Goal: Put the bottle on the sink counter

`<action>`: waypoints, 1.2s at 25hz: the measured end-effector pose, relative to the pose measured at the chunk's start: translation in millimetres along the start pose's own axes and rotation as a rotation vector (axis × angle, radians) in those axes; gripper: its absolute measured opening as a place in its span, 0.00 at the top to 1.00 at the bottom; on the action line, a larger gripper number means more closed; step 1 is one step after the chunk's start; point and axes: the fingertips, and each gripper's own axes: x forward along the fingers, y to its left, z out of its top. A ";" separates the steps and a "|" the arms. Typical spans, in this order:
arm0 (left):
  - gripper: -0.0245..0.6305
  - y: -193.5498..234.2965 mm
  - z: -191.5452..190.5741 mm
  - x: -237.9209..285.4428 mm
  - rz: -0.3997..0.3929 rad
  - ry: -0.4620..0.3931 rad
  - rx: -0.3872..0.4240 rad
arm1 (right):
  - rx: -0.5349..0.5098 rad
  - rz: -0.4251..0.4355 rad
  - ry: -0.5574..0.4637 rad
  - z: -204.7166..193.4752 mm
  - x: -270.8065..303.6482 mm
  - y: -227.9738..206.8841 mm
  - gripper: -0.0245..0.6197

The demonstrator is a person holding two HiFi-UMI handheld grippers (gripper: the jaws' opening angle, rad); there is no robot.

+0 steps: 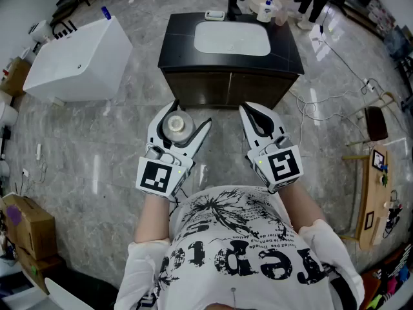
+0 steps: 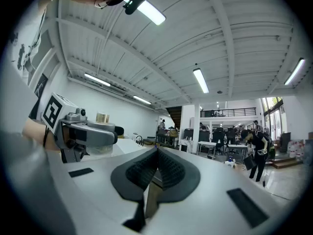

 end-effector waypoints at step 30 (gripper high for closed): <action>0.43 111.2 -59.5 76.0 0.018 0.049 -0.013 | 0.094 -0.015 0.038 -53.4 135.3 -53.1 0.94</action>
